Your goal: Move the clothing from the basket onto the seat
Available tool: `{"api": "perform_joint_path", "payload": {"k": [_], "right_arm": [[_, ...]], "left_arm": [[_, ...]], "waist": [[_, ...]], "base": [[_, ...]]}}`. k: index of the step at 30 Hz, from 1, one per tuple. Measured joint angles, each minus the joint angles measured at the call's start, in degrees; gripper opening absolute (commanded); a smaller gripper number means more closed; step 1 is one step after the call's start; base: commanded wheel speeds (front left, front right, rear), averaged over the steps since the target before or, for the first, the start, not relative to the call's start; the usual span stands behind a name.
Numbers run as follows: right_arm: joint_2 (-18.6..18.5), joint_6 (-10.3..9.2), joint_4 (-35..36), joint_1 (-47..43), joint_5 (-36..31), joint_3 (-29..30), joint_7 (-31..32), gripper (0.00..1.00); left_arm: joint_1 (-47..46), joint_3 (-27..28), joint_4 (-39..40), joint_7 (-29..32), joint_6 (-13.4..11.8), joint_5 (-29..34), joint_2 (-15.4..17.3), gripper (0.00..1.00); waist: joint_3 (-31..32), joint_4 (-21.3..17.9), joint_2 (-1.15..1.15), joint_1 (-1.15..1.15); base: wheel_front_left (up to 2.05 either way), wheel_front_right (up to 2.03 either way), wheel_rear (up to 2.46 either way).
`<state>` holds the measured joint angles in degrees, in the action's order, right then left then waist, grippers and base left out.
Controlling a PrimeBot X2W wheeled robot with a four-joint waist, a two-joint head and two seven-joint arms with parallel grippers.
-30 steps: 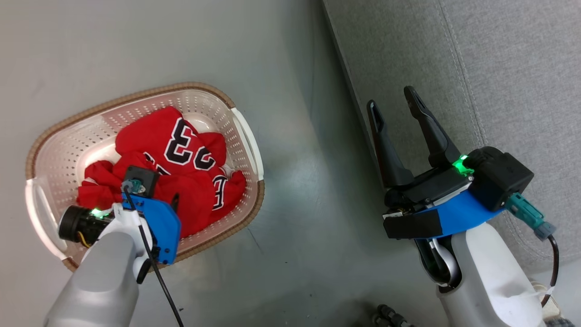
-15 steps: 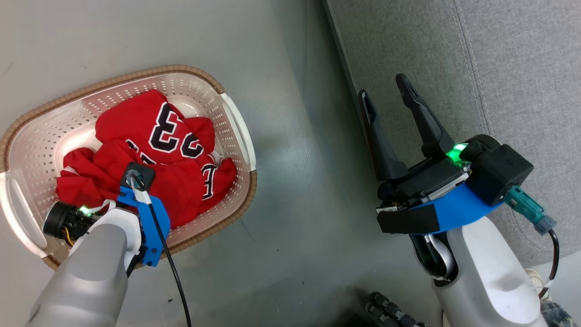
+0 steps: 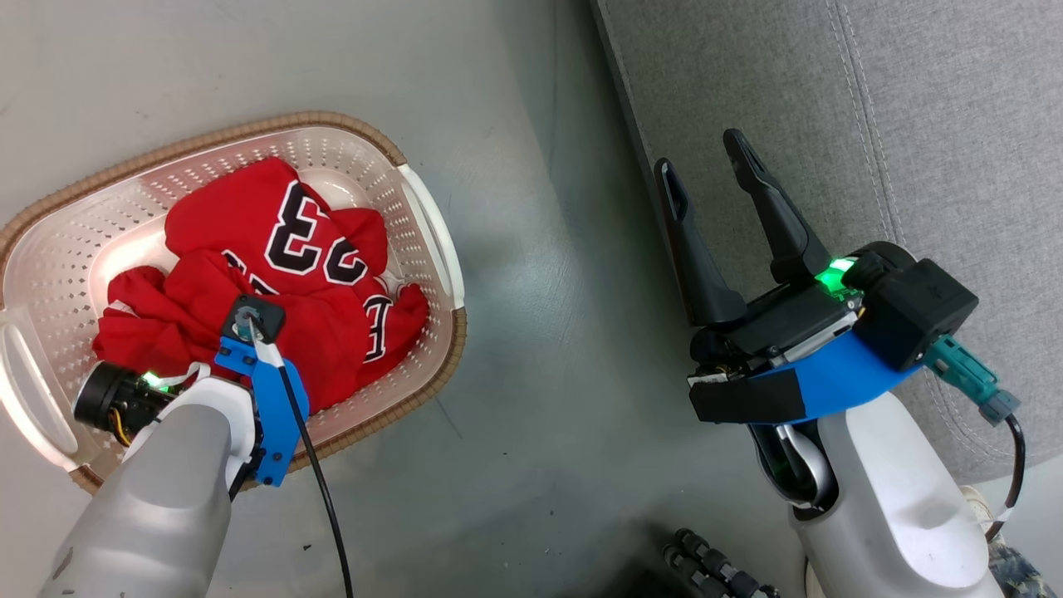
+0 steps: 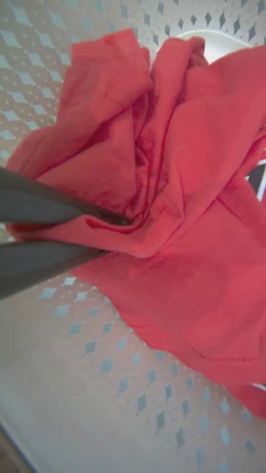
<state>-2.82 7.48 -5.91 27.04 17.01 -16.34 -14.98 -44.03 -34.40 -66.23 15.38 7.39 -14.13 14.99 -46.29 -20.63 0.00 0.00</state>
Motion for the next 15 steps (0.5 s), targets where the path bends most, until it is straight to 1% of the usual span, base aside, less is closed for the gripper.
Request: {"api": "perform_joint_path", "payload": {"k": [5,9,15], "right_arm": [[0.00,0.00,-0.31,0.08,-0.07,0.23,-0.01,1.00],[0.00,0.00,-1.09,0.13,-0.79,0.70,-0.02,1.00],[0.01,0.00,-4.09,-0.10,-3.23,2.98,-0.07,1.00]], "left_arm": [[-0.35,-0.43,-0.27,-0.37,0.00,-0.62,-0.21,0.00],[-0.42,-0.79,-0.47,-1.22,0.00,-1.44,-1.09,0.00],[-0.15,-1.03,-0.81,-3.43,0.00,-3.05,-4.33,0.00]], "waist": [[0.36,0.35,0.00,0.00],[1.37,1.06,0.00,0.00],[4.93,3.14,0.00,0.00]], "base": [[0.00,0.00,0.00],[0.00,0.00,0.00],[0.00,0.00,0.00]]}}
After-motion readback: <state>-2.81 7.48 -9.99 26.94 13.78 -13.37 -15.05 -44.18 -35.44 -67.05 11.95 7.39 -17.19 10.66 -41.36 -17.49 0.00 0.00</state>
